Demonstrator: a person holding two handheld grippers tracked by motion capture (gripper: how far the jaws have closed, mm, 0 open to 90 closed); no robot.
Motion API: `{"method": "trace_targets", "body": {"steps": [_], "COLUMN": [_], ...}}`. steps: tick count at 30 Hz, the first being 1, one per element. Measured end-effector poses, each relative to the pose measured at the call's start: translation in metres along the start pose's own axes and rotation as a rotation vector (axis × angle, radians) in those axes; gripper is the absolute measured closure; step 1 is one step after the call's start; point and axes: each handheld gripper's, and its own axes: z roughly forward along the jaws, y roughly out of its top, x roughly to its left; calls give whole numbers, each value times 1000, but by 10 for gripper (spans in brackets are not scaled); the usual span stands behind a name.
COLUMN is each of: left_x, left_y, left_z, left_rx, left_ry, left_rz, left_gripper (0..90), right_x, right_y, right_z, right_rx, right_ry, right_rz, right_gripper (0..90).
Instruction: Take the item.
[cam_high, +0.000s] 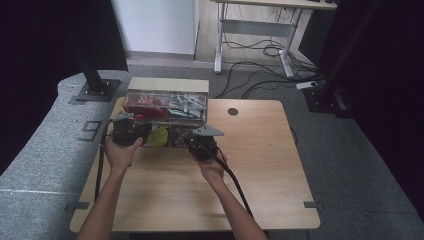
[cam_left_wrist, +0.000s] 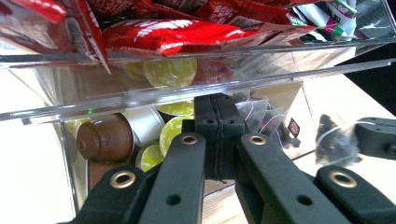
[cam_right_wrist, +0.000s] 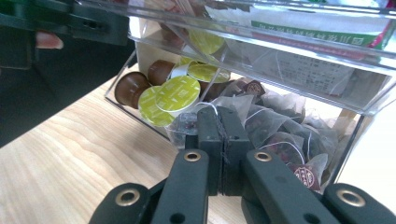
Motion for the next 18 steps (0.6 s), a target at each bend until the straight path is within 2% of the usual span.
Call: {"method": "trace_targets", "body": {"steps": [12,18], "left_x": [0,0], "left_y": [0,0], "left_z": [0,0], "left_rx": [1,2], "left_ry": [2,1], "left_rz": [-4,-4], "left_gripper": [900,900], "right_x": [-8,-14], "right_y": [-1,-8], "right_z": [-20,-32], "right_rx": [-15,-23], "right_ry": [-13,-27], "right_rz": [-20,-28], "right_gripper": [888,888]}}
